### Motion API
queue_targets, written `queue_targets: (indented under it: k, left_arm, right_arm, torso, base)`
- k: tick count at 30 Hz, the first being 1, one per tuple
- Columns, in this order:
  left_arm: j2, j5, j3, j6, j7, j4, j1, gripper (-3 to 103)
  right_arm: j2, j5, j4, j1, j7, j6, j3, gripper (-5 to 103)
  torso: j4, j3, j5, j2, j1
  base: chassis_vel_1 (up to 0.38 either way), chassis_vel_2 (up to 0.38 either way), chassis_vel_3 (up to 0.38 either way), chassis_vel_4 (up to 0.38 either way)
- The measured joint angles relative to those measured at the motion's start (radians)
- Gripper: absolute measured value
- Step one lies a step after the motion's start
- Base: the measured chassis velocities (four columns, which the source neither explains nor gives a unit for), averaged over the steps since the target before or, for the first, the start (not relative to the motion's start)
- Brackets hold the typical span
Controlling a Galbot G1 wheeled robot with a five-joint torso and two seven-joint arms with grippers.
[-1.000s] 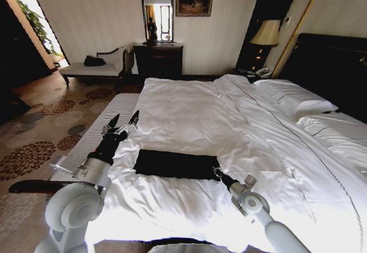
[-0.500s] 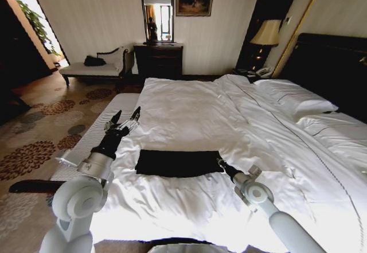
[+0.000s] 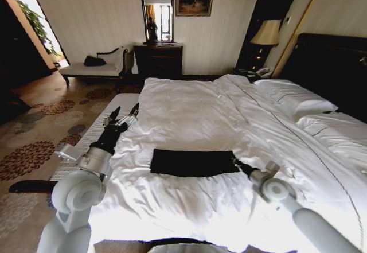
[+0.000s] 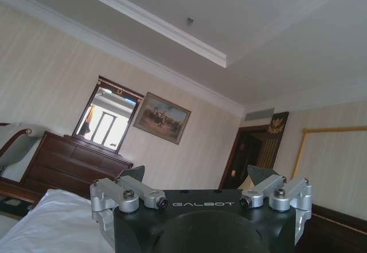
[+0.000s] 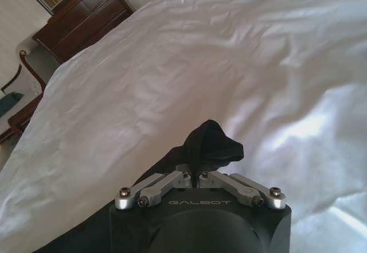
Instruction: Fold the clothes on the bed.
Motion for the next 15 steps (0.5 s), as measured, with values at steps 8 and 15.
queue_targets:
  k: [8,15]
  left_arm:
    - [0.03,-0.015,-0.023,0.0,-0.004,-0.001,0.0,100]
    - [0.109,-0.074,-0.027,0.016,-0.02,0.006,-0.031,100]
  right_arm:
    - [0.041,-0.002,0.087,0.1,0.021,-0.019,-0.068,2]
    - [0.168,-0.143,0.101,0.166,-0.007,-0.027,-0.21,2]
  torso:
    - [0.0004,0.0,0.0,0.0,0.0]
    - [0.0003,0.0,-0.0001,0.0,0.0]
  base:
    - [0.0,0.0,0.0,0.0]
    - [0.0,0.0,0.0,0.0]
